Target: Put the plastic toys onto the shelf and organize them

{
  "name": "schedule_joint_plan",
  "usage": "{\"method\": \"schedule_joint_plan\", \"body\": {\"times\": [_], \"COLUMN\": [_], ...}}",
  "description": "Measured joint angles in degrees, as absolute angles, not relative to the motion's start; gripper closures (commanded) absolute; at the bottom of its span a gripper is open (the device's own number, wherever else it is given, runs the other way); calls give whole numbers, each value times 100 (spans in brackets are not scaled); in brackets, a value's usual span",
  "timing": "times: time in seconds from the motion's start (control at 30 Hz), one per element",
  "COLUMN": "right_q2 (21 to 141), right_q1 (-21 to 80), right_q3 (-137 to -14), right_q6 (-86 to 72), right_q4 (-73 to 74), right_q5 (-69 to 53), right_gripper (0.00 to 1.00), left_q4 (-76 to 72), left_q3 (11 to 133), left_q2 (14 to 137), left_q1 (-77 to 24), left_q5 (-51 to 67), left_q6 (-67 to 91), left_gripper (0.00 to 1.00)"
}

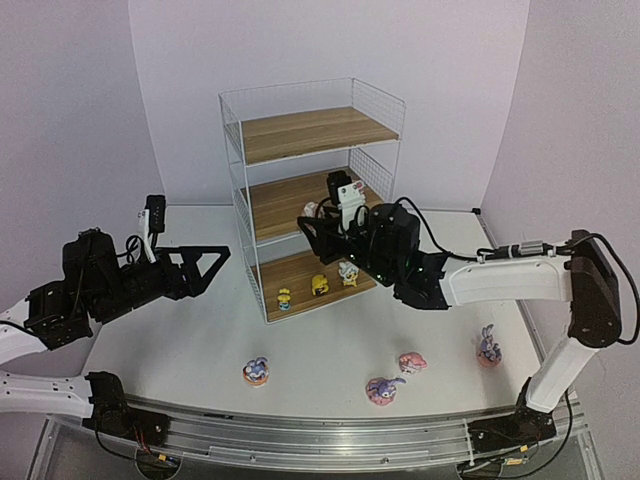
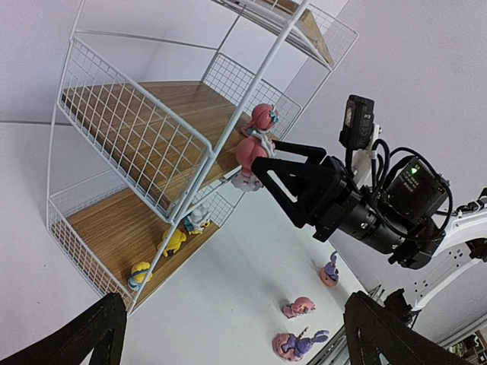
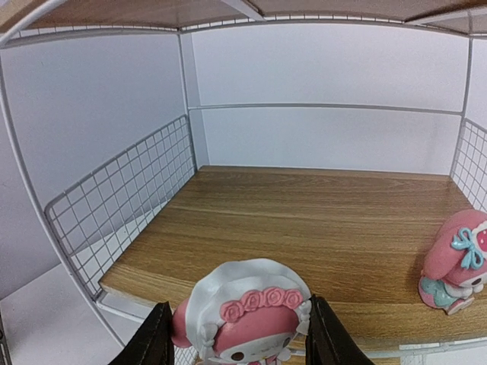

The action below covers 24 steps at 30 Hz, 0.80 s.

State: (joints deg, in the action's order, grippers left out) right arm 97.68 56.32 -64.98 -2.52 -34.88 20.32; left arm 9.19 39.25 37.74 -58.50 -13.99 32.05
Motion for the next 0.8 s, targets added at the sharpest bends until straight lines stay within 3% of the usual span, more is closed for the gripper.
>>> {"method": "schedule_joint_plan", "body": {"times": [0.8], "right_q2": [10369], "right_q1": [5636], "right_q3": [-7216], "right_q6": [387], "right_q4": [-4173], "right_q5": [2704], "right_gripper": [84], "left_q4": [1063], "left_q3": [3883], "left_q2": [3606], "left_q1": [-5850], "left_q5": [-1679], "left_q6": [3138], "left_gripper": [0]}}
